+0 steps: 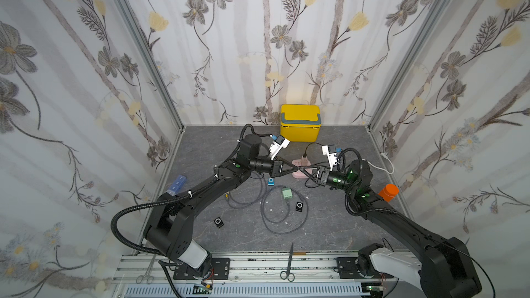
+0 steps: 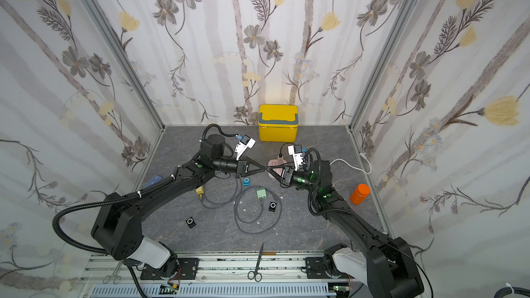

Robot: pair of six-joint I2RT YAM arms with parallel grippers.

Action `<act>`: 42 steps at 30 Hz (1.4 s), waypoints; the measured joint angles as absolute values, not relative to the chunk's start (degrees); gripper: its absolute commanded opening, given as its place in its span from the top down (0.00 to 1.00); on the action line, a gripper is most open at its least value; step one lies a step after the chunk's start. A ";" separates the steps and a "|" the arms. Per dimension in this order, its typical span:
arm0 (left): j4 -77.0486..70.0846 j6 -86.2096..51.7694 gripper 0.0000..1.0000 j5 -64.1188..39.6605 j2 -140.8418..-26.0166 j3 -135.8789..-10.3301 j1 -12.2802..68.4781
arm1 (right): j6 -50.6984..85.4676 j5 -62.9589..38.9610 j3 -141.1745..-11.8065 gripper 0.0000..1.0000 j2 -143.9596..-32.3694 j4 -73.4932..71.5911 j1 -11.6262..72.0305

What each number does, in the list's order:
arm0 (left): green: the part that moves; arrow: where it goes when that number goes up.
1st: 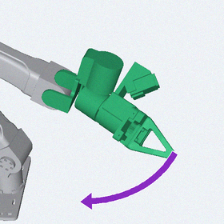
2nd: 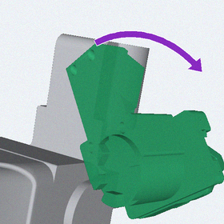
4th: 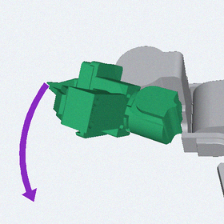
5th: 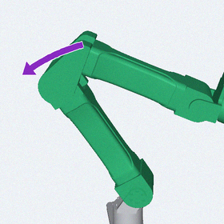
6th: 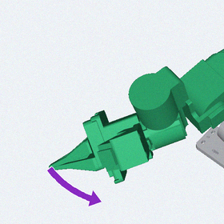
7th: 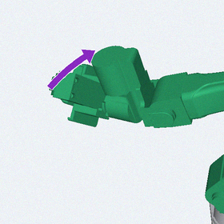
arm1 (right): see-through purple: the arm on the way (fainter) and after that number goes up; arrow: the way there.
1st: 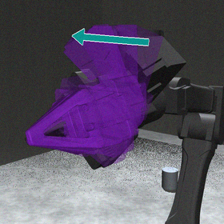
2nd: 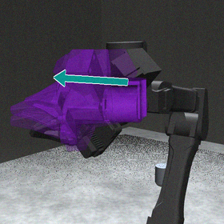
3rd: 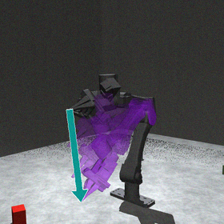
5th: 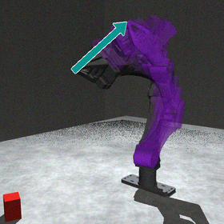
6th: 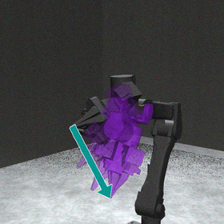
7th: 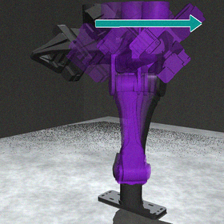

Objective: Charge mp3
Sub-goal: Pick up the charging cable from the center of the board.

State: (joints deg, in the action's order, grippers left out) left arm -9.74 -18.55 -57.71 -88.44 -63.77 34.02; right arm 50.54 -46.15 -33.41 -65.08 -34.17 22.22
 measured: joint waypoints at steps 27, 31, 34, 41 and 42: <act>-3.31 -13.65 0.98 -58.54 -89.45 -65.47 34.13 | 47.86 -49.32 -34.98 0.92 -66.02 -29.98 22.04; -0.69 -10.74 0.99 -58.98 -89.56 -66.15 34.13 | 47.46 -50.52 -35.33 0.90 -66.22 -28.93 22.04; 0.54 -9.02 0.99 -59.16 -89.86 -66.78 34.09 | 47.46 -51.29 -35.57 0.84 -66.59 -28.34 22.02; 1.76 -6.35 1.00 -59.70 -90.17 -67.92 33.91 | 47.00 -54.00 -35.57 0.84 -66.52 -26.72 22.15; 2.00 -5.96 1.00 -59.86 -90.17 -68.10 33.91 | 46.87 -54.15 -35.57 0.83 -66.39 -26.55 22.15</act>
